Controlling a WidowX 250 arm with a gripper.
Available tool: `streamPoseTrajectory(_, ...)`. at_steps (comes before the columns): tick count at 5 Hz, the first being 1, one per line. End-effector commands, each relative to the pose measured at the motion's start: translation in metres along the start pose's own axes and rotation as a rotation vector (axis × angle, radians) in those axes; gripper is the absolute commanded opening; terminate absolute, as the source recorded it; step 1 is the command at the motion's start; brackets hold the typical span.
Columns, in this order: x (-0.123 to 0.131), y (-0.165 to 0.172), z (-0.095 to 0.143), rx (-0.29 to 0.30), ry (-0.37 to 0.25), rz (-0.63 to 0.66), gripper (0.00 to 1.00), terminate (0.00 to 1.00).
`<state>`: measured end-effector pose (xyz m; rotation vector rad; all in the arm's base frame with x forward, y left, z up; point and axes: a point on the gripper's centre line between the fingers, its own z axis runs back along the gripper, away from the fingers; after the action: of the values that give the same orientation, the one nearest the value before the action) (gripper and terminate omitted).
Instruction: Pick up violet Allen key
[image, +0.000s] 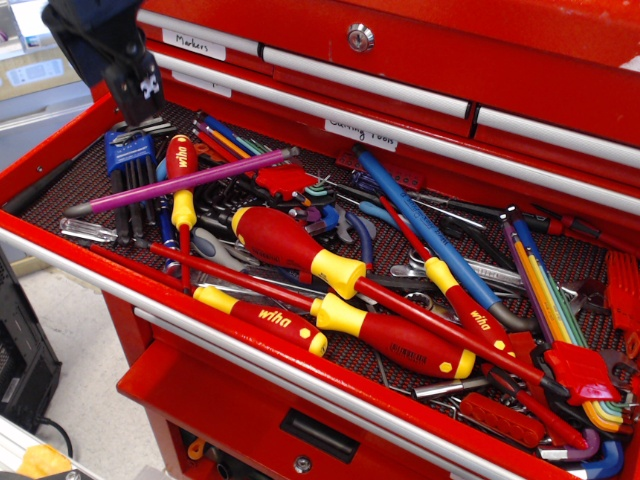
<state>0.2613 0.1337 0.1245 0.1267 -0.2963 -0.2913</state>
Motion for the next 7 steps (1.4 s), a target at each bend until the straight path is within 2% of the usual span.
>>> streamPoseTrajectory(1, 0.003, 0.008, -0.026, 0.015, 0.031, -0.007, 1.00, 0.00)
streamPoseTrajectory(2, 0.001, 0.014, -0.048, -0.031, 0.055, 0.010, 1.00, 0.00)
streamPoseTrajectory(3, -0.003, 0.017, -0.065, -0.041, 0.068, 0.016, 1.00, 0.00)
streamPoseTrajectory(6, -0.013, 0.026, -0.107, -0.066, 0.026, 0.015, 1.00, 0.00)
streamPoseTrajectory(7, -0.013, 0.024, -0.112, -0.054, 0.026, 0.041, 0.00, 0.00)
